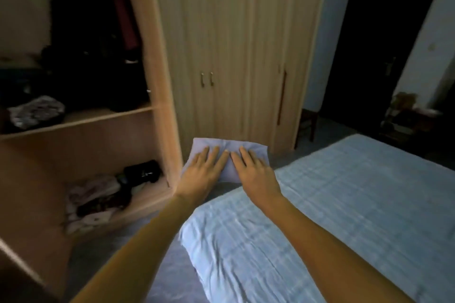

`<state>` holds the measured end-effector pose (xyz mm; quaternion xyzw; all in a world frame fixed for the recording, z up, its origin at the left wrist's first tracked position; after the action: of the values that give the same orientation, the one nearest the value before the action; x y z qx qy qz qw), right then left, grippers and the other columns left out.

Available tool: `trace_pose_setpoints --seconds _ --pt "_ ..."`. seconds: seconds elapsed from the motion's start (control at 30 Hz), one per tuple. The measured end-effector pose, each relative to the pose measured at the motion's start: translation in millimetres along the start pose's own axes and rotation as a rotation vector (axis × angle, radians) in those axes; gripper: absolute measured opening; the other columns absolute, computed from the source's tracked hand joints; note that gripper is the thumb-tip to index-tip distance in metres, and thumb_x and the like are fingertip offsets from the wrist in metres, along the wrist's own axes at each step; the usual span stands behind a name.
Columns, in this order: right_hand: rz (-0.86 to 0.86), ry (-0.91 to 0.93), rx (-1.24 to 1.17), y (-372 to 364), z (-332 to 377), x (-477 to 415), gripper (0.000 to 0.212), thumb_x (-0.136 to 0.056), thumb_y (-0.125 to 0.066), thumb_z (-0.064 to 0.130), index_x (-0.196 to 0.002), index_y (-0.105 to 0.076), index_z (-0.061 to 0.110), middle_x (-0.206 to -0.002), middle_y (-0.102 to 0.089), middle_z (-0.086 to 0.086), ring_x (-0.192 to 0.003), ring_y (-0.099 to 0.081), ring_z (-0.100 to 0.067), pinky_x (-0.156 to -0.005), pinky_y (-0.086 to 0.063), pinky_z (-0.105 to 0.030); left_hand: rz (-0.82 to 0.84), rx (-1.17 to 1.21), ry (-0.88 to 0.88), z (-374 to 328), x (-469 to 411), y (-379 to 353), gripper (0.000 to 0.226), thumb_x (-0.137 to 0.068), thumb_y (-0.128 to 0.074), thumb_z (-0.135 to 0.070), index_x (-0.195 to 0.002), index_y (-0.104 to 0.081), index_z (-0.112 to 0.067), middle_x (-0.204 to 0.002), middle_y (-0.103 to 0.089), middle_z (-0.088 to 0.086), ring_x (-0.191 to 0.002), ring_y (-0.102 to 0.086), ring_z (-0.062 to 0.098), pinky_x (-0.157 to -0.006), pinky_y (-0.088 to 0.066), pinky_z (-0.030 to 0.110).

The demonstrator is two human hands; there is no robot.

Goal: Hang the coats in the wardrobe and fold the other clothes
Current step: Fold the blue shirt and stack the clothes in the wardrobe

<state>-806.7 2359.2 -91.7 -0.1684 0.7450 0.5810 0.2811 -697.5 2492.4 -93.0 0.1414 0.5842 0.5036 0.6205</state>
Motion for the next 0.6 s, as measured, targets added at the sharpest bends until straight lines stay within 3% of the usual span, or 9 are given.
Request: trace_pose_setpoints --seconds 0.07,0.1,0.2,0.27,0.33,0.4,0.43,0.5,0.6 --pt "-0.037 0.082 -0.047 5 12 -38 0.066 -0.062 -0.082 0.01 -0.12 -0.052 0.01 -0.117 -0.064 -0.017 -0.089 -0.068 -0.031 -0.065 -0.058 -0.04 0.016 -0.042 0.071 24 2 21 0.048 -0.081 -0.04 -0.009 -0.129 -0.04 -0.004 -0.121 -0.06 0.025 -0.098 -0.064 0.041 -0.074 -0.056 0.045" --pt "-0.058 0.124 -0.07 7 17 -55 0.064 -0.06 -0.082 0.01 -0.119 -0.056 0.01 -0.116 -0.064 -0.017 -0.088 -0.068 -0.031 -0.064 -0.058 -0.039 0.016 -0.055 0.119 33 2 33 0.048 -0.078 -0.042 -0.008 -0.126 -0.041 -0.004 -0.118 -0.062 0.024 -0.093 -0.066 0.039 -0.069 -0.057 0.042" --pt "-0.163 0.262 -0.177 15 36 -106 0.059 -0.054 -0.084 0.007 -0.11 -0.068 0.009 -0.11 -0.068 -0.013 -0.082 -0.069 -0.029 -0.056 -0.057 -0.034 0.041 -0.104 0.223 67 3 66 0.079 -0.056 -0.085 -0.016 -0.121 -0.043 -0.006 -0.113 -0.064 0.018 -0.083 -0.067 0.031 -0.06 -0.057 0.035" --pt "-0.263 0.344 -0.254 18 54 -133 0.058 -0.055 -0.082 0.005 -0.111 -0.068 0.005 -0.111 -0.068 -0.015 -0.085 -0.07 -0.03 -0.056 -0.056 -0.034 0.068 -0.192 0.275 89 7 88 0.091 -0.044 -0.092 -0.025 -0.12 -0.044 -0.005 -0.11 -0.066 0.016 -0.083 -0.068 0.029 -0.06 -0.057 0.032" --pt "-0.351 0.408 -0.302 20 80 -156 0.043 -0.069 -0.068 0.004 -0.112 -0.067 0.005 -0.111 -0.068 -0.015 -0.086 -0.07 -0.029 -0.057 -0.057 -0.034 0.085 -0.27 0.333 112 20 107 0.092 -0.046 -0.091 -0.025 -0.122 -0.043 -0.005 -0.111 -0.066 0.017 -0.086 -0.068 0.029 -0.063 -0.057 0.033" --pt "-0.384 0.466 -0.34 22 113 -177 0.042 -0.078 -0.047 0.008 -0.117 -0.061 0.008 -0.112 -0.068 -0.014 -0.086 -0.07 -0.028 -0.059 -0.057 -0.033 0.105 -0.313 0.392 137 38 124 0.096 -0.045 -0.091 -0.028 -0.124 -0.042 -0.005 -0.113 -0.065 0.017 -0.086 -0.067 0.029 -0.065 -0.057 0.033" --pt "-0.377 0.488 -0.357 23 131 -187 0.044 -0.077 -0.048 0.01 -0.121 -0.055 0.01 -0.114 -0.067 -0.013 -0.087 -0.069 -0.027 -0.059 -0.057 -0.033 0.121 -0.338 0.41 151 49 130 0.098 -0.044 -0.092 -0.03 -0.124 -0.042 -0.005 -0.113 -0.065 0.017 -0.087 -0.067 0.029 -0.066 -0.057 0.033" --pt "-0.356 0.536 -0.402 23 165 -206 0.061 -0.067 -0.07 0.015 -0.123 -0.047 0.012 -0.117 -0.066 -0.011 -0.089 -0.069 -0.026 -0.06 -0.056 -0.033 0.138 -0.398 0.42 178 67 141 0.099 -0.044 -0.092 -0.032 -0.125 -0.042 -0.004 -0.115 -0.063 0.017 -0.091 -0.066 0.03 -0.07 -0.056 0.033" --pt "-0.339 0.578 -0.402 24 209 -236 0.077 -0.047 -0.089 0.021 -0.118 -0.061 0.012 -0.115 -0.067 -0.011 -0.088 -0.069 -0.025 -0.064 -0.056 -0.033 0.101 -0.444 0.467 221 90 151 0.093 -0.049 -0.089 -0.026 -0.126 -0.042 -0.003 -0.117 -0.062 0.018 -0.094 -0.065 0.031 -0.073 -0.056 0.036"
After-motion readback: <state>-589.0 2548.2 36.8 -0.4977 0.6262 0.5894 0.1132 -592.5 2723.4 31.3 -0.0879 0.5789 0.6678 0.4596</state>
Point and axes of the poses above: each hand's wrist, its own x-axis away from the middle knuckle, its own y-axis out of the back of the hand, z = x × y, the point moved 1 cm from there along -x, towards the middle knuckle
